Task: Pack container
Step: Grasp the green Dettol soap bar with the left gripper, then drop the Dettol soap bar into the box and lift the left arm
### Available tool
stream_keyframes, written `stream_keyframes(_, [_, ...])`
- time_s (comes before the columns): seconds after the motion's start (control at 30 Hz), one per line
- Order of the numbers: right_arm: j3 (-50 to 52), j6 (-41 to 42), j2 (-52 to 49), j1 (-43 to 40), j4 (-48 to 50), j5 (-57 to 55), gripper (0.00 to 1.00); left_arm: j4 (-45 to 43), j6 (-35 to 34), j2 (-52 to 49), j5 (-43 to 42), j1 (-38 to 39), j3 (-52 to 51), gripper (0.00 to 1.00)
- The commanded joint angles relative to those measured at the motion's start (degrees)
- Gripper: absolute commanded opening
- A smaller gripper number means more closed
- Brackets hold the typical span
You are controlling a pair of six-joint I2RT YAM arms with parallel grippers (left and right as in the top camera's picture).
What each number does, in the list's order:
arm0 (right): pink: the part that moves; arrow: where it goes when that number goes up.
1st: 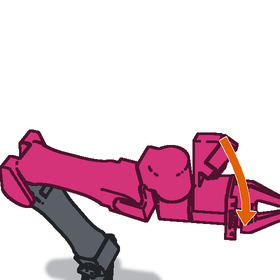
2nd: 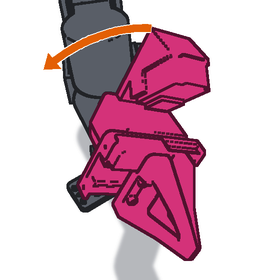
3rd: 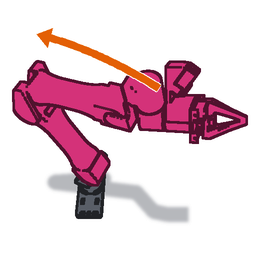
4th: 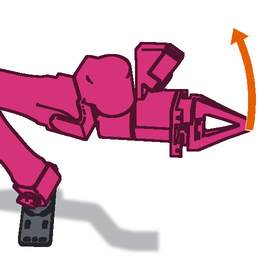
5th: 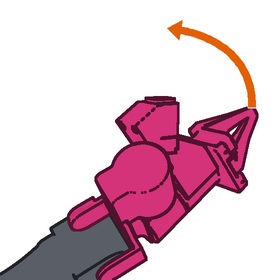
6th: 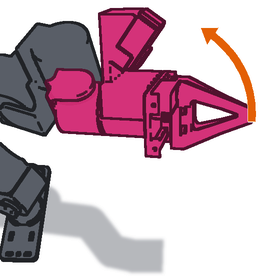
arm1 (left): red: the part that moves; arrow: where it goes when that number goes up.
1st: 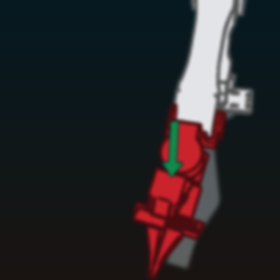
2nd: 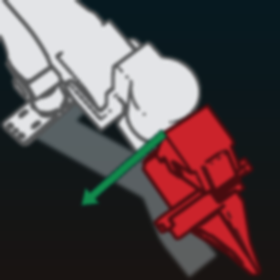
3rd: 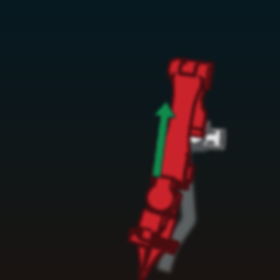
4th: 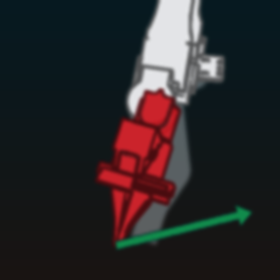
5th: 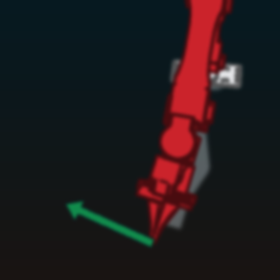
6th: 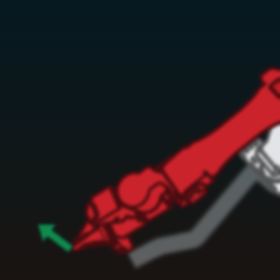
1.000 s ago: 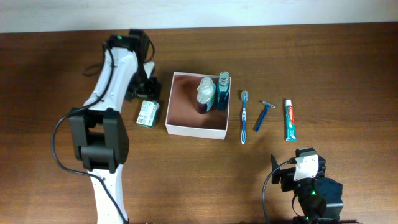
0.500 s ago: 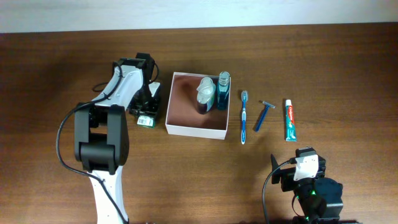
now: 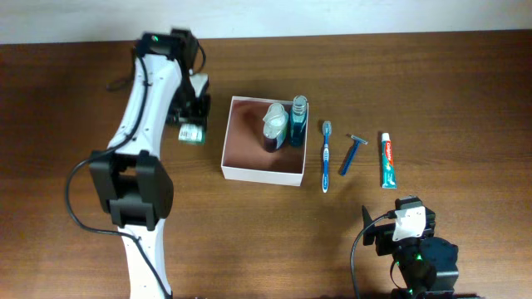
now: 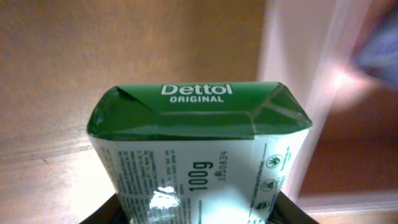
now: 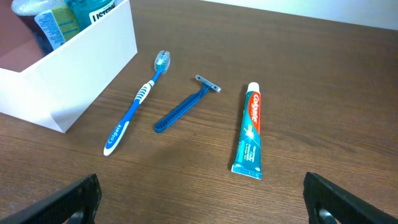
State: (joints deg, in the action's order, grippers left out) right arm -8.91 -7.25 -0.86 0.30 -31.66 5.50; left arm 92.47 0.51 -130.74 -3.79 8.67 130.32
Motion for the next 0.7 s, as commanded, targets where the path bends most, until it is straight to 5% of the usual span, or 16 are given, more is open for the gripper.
stream_keyframes(0.0, [0.1, 0.7, 0.4, -0.5, 0.1, 0.3, 0.99, 1.5, -1.1, 0.6, -8.4, 1.4, 7.8, 0.10])
stream_keyframes(0.2, [0.1, 0.7, 0.4, -0.5, 0.1, 0.3, 0.99, -2.6, -1.7, 0.3, -8.9, 7.0, 6.1, 0.11])
stream_keyframes(0.67, [0.1, 0.7, 0.4, -0.5, 0.1, 0.3, 0.99, -22.1, -17.9, 0.3, -5.8, 13.5, -15.3, 0.13])
